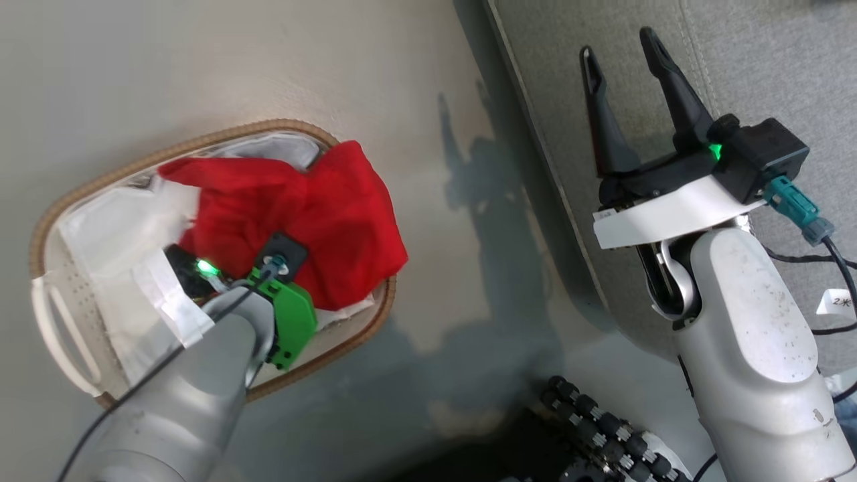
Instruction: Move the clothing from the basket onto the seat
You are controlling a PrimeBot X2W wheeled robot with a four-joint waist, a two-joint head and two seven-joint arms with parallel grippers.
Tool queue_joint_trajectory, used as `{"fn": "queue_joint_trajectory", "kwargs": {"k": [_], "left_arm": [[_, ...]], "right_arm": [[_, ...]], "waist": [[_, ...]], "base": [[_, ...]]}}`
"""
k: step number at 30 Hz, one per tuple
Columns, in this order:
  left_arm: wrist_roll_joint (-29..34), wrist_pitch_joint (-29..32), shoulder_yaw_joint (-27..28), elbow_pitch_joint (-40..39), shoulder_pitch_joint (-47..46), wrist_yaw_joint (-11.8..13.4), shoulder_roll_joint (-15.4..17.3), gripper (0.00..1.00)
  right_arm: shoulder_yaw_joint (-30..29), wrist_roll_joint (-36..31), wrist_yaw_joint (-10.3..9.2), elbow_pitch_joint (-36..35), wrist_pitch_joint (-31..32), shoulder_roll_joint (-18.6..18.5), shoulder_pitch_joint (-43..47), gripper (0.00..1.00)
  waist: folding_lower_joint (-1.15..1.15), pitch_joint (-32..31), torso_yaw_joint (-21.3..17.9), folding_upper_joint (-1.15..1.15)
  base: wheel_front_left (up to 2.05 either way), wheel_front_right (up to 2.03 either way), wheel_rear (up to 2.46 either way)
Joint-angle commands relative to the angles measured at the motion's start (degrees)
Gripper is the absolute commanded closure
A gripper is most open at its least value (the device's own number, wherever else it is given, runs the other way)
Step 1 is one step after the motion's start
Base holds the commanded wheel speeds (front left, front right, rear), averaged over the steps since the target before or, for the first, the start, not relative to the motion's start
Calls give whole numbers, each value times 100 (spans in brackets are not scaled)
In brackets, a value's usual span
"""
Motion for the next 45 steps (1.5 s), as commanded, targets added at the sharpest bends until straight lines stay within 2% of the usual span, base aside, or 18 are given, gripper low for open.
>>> {"fn": "queue_joint_trajectory", "kwargs": {"k": [1, 7, 15, 23, 30, 38, 45], "left_arm": [[-77, -92, -14, -66, 110, 1, -39, 100], [-224, -282, -224, -456, 513, 1, -140, 100], [-391, -315, -279, -1540, 914, 1, 76, 100], [-293, -316, -217, -2507, 1000, 1, 250, 100], [-429, -309, -634, -2807, 614, 2, 321, 100], [-679, -169, -966, -3174, -291, 2, 505, 100], [-887, -129, -989, -3277, -874, 1, 543, 100]], "right_arm": [[-49, -71, -6, 43, -14, -17, 115, 0], [-211, -370, -6, 242, -14, -20, 436, 0], [-428, -733, -6, 493, -14, -22, 1036, 0], [-475, -925, -6, 721, -14, -22, 1693, 0], [-407, -989, -6, 915, -14, -20, 2229, 0], [-131, -924, -6, 939, -14, -20, 2352, 0], [283, -723, -6, 929, -14, -19, 2175, 0]], "waist": [[0, -400, 259, 0], [0, -1183, 626, 0], [0, -2376, 1132, 0], [0, -3524, 1478, 0], [0, -4460, 1660, 0], [0, -4845, 1698, 0], [0, -4972, 1691, 0]], "base": [[0, 0, 0], [0, 0, 0], [0, 0, 0], [0, 0, 0], [0, 0, 0], [0, 0, 0], [0, 0, 0]]}}
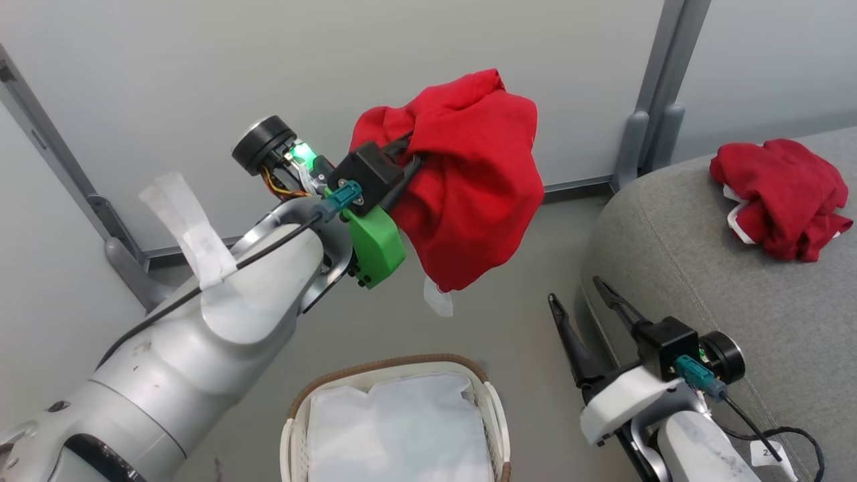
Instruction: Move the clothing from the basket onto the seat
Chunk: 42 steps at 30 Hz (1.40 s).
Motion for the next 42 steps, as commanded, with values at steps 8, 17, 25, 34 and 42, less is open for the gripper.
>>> {"fn": "queue_joint_trajectory", "kwargs": {"k": [8, 17, 25, 34, 42], "left_arm": [[-188, -29, -31, 14, -444, 3, -108, 100], [-283, -30, -186, -146, -636, 3, -305, 100], [-386, -13, -264, -346, -446, 6, -335, 100], [-600, -24, -221, -416, -68, 129, -161, 100], [-871, -128, -57, -403, 529, 313, -43, 62]], "right_arm": [[1050, 619, -6, 71, -14, -22, -350, 0], [1604, 1044, -6, 224, -14, -21, -993, 0], [1651, 1318, -6, 208, -14, -21, -1468, 0], [1505, 1193, -6, 213, -14, -20, -1532, 100], [1325, 1086, -6, 140, -14, -21, -1413, 100]], "waist": [[1, -181, 105, 0], [1, -180, 325, 0], [1, -180, 489, 0], [1, -151, 534, 0], [1, -137, 485, 0]], "base": [[0, 0, 0], [0, 0, 0], [0, 0, 0], [0, 0, 0], [0, 0, 0]]}}
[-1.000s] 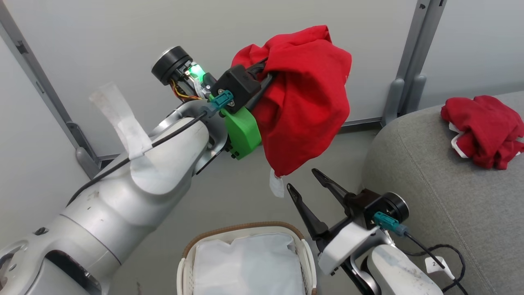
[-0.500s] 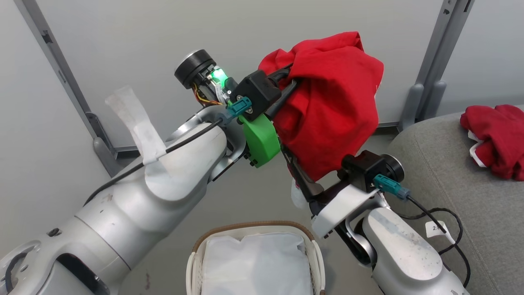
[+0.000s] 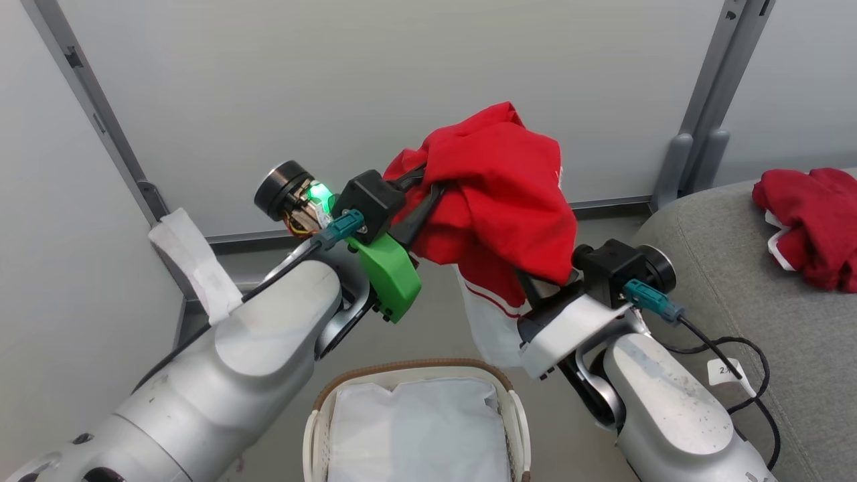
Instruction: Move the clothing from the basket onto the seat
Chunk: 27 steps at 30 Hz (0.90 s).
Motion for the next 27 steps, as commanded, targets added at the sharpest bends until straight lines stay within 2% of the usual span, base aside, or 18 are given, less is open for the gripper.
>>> {"fn": "queue_joint_trajectory", "kwargs": {"k": [1, 2, 3, 4, 12, 27], "left_arm": [[-104, -47, 61, 2, 183, 57, 13, 53], [-147, -57, 98, 14, 291, 83, 8, 47], [-185, -57, 140, 23, 377, 106, 0, 27], [-264, -75, 219, 24, 504, 126, -28, 0], [-534, -98, 701, -33, 1501, 57, -201, 0], [155, -96, 1485, -141, 3116, -71, -304, 0]], "right_arm": [[-65, -34, -6, -42, -14, -22, 55, 100], [-99, -61, -6, -58, -14, -21, 64, 100], [-132, -76, -6, -72, -14, -21, 68, 100], [-178, -102, -6, -96, -14, -22, 72, 100], [-457, -329, -6, -218, -14, -21, 148, 100], [-854, -705, -6, -235, -14, -20, 347, 100]], "waist": [[0, 1, -7, 0], [0, 3, -10, 0], [0, 4, -15, 0], [0, 6, -20, 0], [0, 35, -72, 0], [0, 123, -586, 0]], "base": [[0, 0, 0], [0, 0, 0], [0, 0, 0], [0, 0, 0], [0, 0, 0], [0, 0, 0]]}}
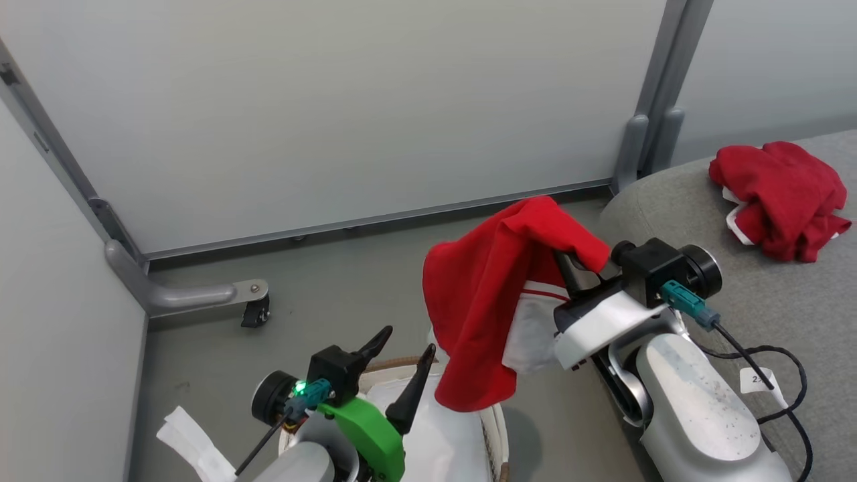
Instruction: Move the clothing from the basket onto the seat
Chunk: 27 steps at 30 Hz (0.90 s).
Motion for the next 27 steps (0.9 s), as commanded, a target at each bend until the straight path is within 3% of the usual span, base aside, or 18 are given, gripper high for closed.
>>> {"fn": "queue_joint_trajectory", "kwargs": {"k": [1, 18, 27], "left_arm": [[104, -2, 75, -6, 126, -36, -28, 0], [930, -2, 648, -259, 394, -188, -474, 0], [1179, -2, 741, -326, 245, -240, -565, 0]], "right_arm": [[-62, -56, -6, -18, -14, -18, 45, 100], [-371, -726, -6, 57, -14, -136, -79, 100], [-373, -756, -6, 96, -15, -318, -390, 100]], "waist": [[0, 48, -153, 0], [0, 342, -1624, 0], [0, 678, -1937, 0]], "base": [[0, 0, 0], [0, 0, 0], [0, 0, 0]]}}
